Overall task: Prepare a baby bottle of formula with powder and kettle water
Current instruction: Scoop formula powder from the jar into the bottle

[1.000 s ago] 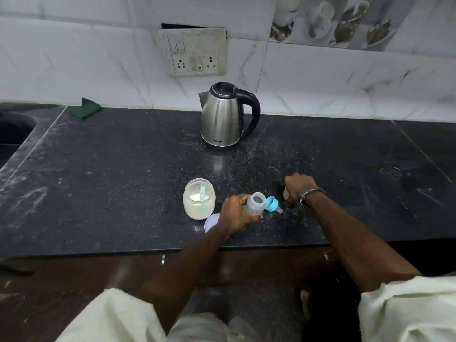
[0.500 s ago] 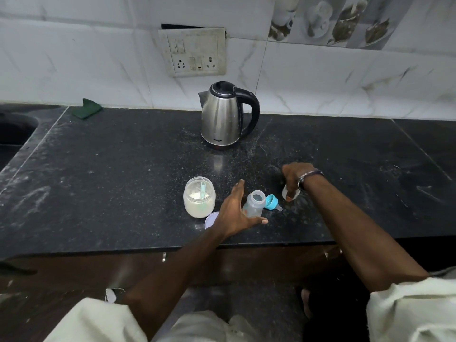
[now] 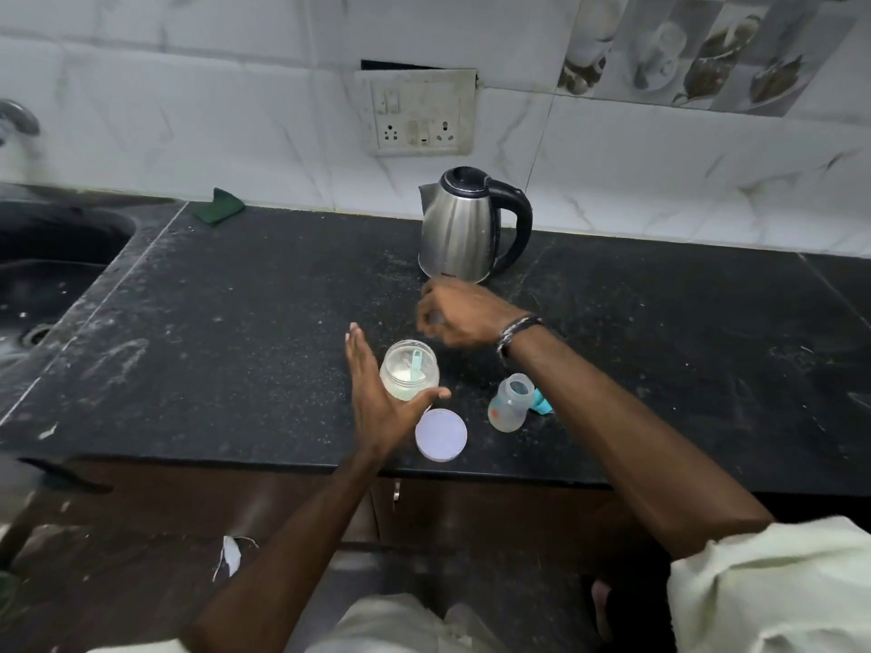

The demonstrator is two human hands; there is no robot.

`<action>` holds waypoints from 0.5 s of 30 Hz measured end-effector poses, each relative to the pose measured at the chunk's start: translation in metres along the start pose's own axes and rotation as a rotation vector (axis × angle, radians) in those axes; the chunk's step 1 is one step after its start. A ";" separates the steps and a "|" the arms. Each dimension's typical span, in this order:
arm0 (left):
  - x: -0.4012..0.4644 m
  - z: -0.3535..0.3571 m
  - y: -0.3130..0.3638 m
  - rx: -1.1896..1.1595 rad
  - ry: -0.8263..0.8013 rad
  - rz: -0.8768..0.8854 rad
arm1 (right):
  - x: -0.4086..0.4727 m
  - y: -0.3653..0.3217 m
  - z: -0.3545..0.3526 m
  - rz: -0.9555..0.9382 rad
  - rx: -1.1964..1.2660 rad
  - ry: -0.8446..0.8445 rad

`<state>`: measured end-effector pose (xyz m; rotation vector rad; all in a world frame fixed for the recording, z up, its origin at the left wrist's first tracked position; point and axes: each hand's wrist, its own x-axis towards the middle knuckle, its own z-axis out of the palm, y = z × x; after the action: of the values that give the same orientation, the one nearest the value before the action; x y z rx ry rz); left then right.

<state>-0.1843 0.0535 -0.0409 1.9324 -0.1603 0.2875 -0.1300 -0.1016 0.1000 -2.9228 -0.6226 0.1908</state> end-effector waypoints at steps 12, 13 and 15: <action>0.005 -0.002 -0.018 -0.077 -0.196 -0.146 | 0.033 -0.023 0.050 -0.001 -0.452 -0.224; 0.005 -0.002 -0.019 -0.082 -0.196 -0.144 | 0.033 -0.023 0.050 0.000 -0.446 -0.223; 0.004 -0.004 -0.021 -0.087 -0.194 -0.138 | 0.033 -0.023 0.049 0.005 -0.406 -0.214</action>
<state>-0.1754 0.0650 -0.0575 1.8726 -0.1634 0.0015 -0.1165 -0.0618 0.0532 -3.3215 -0.7640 0.4292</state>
